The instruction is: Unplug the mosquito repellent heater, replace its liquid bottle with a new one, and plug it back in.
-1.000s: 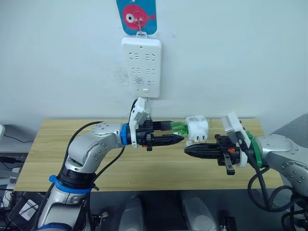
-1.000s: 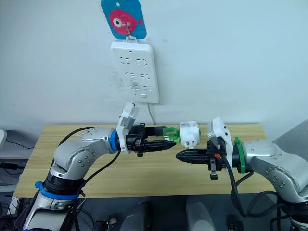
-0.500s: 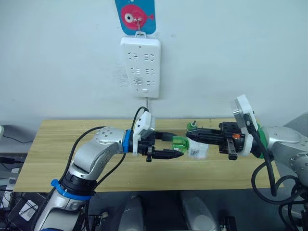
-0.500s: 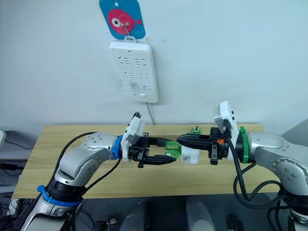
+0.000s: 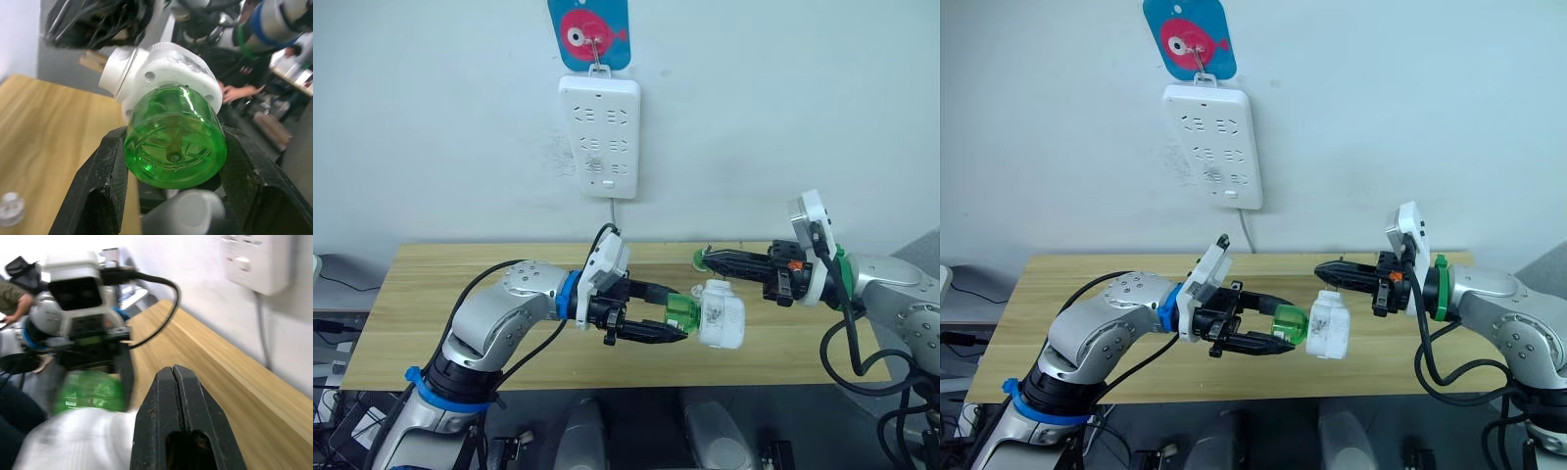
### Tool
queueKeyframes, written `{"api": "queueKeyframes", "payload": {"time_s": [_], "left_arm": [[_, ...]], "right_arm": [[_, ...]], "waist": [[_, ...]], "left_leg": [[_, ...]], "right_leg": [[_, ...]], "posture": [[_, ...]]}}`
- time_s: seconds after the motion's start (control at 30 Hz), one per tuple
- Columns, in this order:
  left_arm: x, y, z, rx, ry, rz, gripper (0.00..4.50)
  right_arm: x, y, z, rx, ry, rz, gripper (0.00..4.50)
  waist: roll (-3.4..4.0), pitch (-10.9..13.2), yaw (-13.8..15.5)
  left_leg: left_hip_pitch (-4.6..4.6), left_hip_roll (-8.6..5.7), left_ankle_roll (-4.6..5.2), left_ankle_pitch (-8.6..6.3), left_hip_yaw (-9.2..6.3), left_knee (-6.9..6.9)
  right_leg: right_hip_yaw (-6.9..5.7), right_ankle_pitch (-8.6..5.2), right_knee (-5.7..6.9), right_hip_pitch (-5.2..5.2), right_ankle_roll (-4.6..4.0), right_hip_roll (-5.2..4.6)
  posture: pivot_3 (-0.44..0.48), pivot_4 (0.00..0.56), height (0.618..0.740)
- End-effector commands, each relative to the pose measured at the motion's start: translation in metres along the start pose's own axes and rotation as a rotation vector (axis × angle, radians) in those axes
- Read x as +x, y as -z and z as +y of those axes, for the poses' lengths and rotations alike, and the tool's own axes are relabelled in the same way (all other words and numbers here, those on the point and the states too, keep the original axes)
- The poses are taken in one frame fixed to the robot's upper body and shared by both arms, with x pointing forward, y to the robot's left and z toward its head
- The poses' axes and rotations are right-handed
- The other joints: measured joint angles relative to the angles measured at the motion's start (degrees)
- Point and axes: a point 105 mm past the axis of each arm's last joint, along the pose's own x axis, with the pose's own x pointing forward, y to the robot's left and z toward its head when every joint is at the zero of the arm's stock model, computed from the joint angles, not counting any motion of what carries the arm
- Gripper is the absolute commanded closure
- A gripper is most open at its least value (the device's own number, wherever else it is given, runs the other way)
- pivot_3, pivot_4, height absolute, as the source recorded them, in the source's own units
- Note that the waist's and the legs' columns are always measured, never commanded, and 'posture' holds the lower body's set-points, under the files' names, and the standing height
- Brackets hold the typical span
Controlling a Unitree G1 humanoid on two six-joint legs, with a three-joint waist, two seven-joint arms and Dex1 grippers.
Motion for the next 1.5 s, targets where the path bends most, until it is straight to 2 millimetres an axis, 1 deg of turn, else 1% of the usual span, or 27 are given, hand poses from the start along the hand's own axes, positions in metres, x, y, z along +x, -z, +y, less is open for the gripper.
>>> {"api": "queueKeyframes", "payload": {"time_s": [0.03, 0.2, 0.47, 0.8, 0.9, 1.0, 1.07, 1.13, 1.23, 1.3, 1.37, 1.5], "left_arm": [[0.001, -0.024, -0.007, 0.057, 0.024, -0.073, 2.19], [0.0, -0.027, -0.005, 0.033, 0.015, -0.088, 2.19], [0.0, -0.026, -0.005, 0.029, 0.013, -0.084, 2.19], [0.001, -0.029, -0.002, 0.044, -0.008, -0.101, 2.19], [0.001, -0.03, -0.002, 0.046, -0.013, -0.102, 2.19], [0.0, -0.025, 0.001, 0.062, -0.034, -0.084, 2.19], [-0.002, -0.018, 0.006, 0.072, -0.077, -0.071, 2.19], [-0.003, -0.013, 0.013, 0.078, -0.141, -0.086, 2.19], [-0.005, -0.007, 0.024, 0.088, -0.253, -0.122, 2.19], [-0.004, -0.002, 0.032, 0.117, -0.332, -0.14, 2.19], [0.0, -0.002, 0.038, 0.128, -0.394, -0.18, 2.19], [0.014, -0.006, 0.048, 0.125, -0.492, -0.275, 2.19]], "right_arm": [[-0.002, 0.003, 0.003, 0.003, 0.002, 0.008, 4.5], [0.0, 0.004, 0.01, 0.017, -0.022, 0.01, 4.5], [0.001, 0.0, 0.012, 0.016, -0.026, 0.01, 4.5], [-0.001, 0.008, 0.021, 0.025, -0.071, 0.061, 4.5], [-0.002, 0.009, 0.02, 0.019, -0.067, 0.063, 4.5], [-0.003, 0.003, 0.01, 0.022, 0.0, 0.035, 4.5], [-0.009, -0.01, 0.005, 0.036, 0.021, -0.02, 4.5], [-0.017, -0.02, -0.004, 0.043, 0.082, -0.076, 4.5], [-0.026, -0.026, -0.015, 0.033, 0.172, -0.125, 3.94], [-0.031, -0.029, -0.021, 0.063, 0.232, -0.177, 3.21], [-0.036, -0.025, -0.024, 0.109, 0.278, -0.216, 2.53], [-0.044, -0.007, -0.023, 0.243, 0.352, -0.273, 1.04]], "waist": [[0.0, 0.0, 0.02], [0.0, 0.0, 0.02], [0.0, 0.0, 0.02], [0.0, 0.0, 0.04], [0.0, 0.0, 0.04], [0.0, 0.0, 0.04], [0.0, 0.0, 0.04], [0.0, 0.0, 0.04], [0.0, 0.0, 0.04], [0.0, 0.0, 0.03], [0.0, 0.0, 0.06], [-0.01, -0.01, 0.3]], "left_leg": [[0.0, 0.0, 0.0, 0.0, 0.0, 0.0], [-0.01, 0.0, 0.0, 0.0, -0.01, 0.01], [0.0, 0.0, 0.0, 0.0, 0.01, 0.01], [0.0, 0.0, 0.0, 0.0, 0.01, 0.01], [0.0, 0.0, 0.0, 0.0, 0.01, 0.02], [0.0, 0.0, 0.0, 0.0, 0.01, 0.02], [0.0, 0.0, 0.0, 0.0, 0.01, 0.02], [0.0, 0.0, 0.0, 0.0, 0.01, 0.03], [-0.01, -0.01, 0.0, 0.0, 0.02, 0.02], [-0.03, 0.0, 0.0, 0.0, 0.01, 0.02], [-0.03, 0.0, 0.0, 0.0, 0.01, 0.03], [-0.07, -0.03, 0.01, 0.0, 0.01, 0.02]], "right_leg": [[0.0, 0.0, 0.0, 0.0, 0.0, 0.0], [0.0, 0.0, 0.02, 0.0, 0.0, 0.0], [0.0, 0.0, 0.02, 0.0, 0.0, 0.0], [0.0, 0.0, 0.02, 0.0, 0.0, 0.0], [0.01, 0.0, 0.02, 0.0, 0.0, 0.0], [0.0, 0.0, 0.03, 0.0, 0.0, 0.0], [0.01, 0.0, 0.03, 0.0, 0.0, 0.0], [0.02, 0.0, 0.02, 0.0, 0.0, -0.01], [0.03, 0.0, 0.02, 0.0, 0.0, -0.01], [0.01, 0.0, 0.02, 0.0, 0.0, -0.01], [0.02, 0.0, 0.02, 0.0, 0.0, -0.01], [0.02, 0.01, 0.0, 0.02, 0.01, -0.04]], "posture": [[-0.244, 0.235, 0.74], [-0.245, 0.233, 0.74], [-0.247, 0.23, 0.74], [-0.243, 0.229, 0.74], [-0.243, 0.23, 0.74], [-0.241, 0.232, 0.74], [-0.246, 0.234, 0.74], [-0.249, 0.235, 0.74], [-0.253, 0.237, 0.74], [-0.258, 0.239, 0.74], [-0.258, 0.241, 0.74], [-0.263, 0.242, 0.74]]}}
